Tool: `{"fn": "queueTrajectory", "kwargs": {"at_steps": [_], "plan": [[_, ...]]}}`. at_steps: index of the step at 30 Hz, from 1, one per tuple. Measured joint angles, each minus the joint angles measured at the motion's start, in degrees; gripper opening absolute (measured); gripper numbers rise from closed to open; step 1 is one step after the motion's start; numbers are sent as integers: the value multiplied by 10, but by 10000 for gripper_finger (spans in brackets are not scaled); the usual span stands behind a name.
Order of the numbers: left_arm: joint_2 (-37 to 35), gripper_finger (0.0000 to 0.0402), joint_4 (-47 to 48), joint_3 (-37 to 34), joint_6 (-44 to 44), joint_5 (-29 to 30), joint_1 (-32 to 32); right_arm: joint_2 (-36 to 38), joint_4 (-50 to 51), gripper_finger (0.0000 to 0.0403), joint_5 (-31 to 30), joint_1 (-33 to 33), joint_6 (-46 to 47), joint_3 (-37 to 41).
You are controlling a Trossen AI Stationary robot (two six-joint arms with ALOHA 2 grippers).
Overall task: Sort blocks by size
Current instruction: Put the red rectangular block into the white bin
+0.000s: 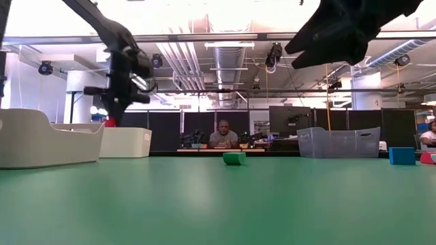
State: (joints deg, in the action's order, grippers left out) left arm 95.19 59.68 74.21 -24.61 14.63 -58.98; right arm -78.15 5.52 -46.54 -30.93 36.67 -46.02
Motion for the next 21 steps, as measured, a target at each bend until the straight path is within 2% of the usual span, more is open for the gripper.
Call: {"fn": "queueTrajectory", "kwargs": {"at_steps": [5,11,16,21], "plan": [[65,39,21,42,14,-44,-8,0,0,242,5,14,0,7],[114,39,27,45,21,-121,-29,0,2,256,5,19,0,11],[129,42,31,38,19,-122,-43,0,2,266,34,18,4,16],[131,93,24,37,30,-78,-38,0,2,273,35,19,3,21]]}}
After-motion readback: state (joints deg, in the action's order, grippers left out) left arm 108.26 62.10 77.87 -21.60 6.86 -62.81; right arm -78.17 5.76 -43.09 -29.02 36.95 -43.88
